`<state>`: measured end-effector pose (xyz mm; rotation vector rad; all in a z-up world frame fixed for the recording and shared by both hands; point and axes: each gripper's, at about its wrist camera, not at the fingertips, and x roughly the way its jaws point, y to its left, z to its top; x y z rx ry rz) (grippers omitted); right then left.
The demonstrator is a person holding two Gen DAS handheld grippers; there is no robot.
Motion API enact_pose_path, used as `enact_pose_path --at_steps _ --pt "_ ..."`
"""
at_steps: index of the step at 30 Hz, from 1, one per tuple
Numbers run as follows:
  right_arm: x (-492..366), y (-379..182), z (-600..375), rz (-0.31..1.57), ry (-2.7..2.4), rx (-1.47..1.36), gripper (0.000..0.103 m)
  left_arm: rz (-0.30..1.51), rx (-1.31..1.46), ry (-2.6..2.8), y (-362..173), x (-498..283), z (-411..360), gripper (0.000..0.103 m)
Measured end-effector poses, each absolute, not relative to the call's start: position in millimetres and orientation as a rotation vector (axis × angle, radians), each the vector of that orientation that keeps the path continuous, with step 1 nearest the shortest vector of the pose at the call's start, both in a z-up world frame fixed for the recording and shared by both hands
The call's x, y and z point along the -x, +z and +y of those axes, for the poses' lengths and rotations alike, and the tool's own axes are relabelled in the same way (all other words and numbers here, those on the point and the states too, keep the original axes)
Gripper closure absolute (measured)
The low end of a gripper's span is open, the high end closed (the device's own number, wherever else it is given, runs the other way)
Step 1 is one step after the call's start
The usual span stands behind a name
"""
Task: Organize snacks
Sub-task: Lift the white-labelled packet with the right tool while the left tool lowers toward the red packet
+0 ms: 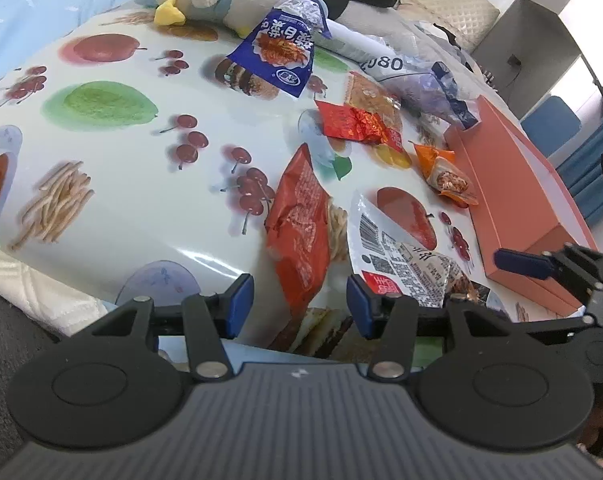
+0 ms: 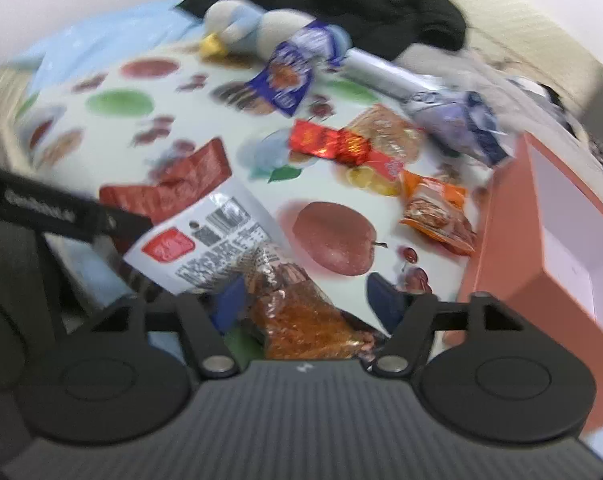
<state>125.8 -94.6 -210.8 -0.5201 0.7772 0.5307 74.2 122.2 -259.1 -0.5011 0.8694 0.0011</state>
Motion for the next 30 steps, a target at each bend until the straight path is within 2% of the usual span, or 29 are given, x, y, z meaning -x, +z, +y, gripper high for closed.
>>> enact_pose_path --at_steps 8,14,17,19,22,30 --pt "-144.6 -231.3 -83.4 0.871 0.708 0.726 0.029 0.864 0.522 -0.015 -257.2 -65.2 128.2 0.046" --pt "-156.5 -243.5 -79.6 0.934 0.766 0.73 0.03 0.873 0.518 -0.025 -258.4 -60.3 130.2 0.046" --pt "-162.4 -243.9 -80.0 0.941 0.761 0.671 0.036 0.886 0.51 -0.027 -258.6 -61.6 130.6 0.046" --pt "-164.3 -243.5 -79.6 0.943 0.752 0.64 0.044 0.887 0.498 -0.031 -256.6 -62.4 130.1 0.046" --pt "-163.4 -243.0 -80.3 0.937 0.735 0.607 0.047 0.894 0.486 -0.04 -255.2 -63.7 129.0 0.046" --pt "-157.8 -241.2 -90.3 0.917 0.655 0.479 0.054 0.906 0.432 -0.031 -253.3 -70.5 125.6 0.031"
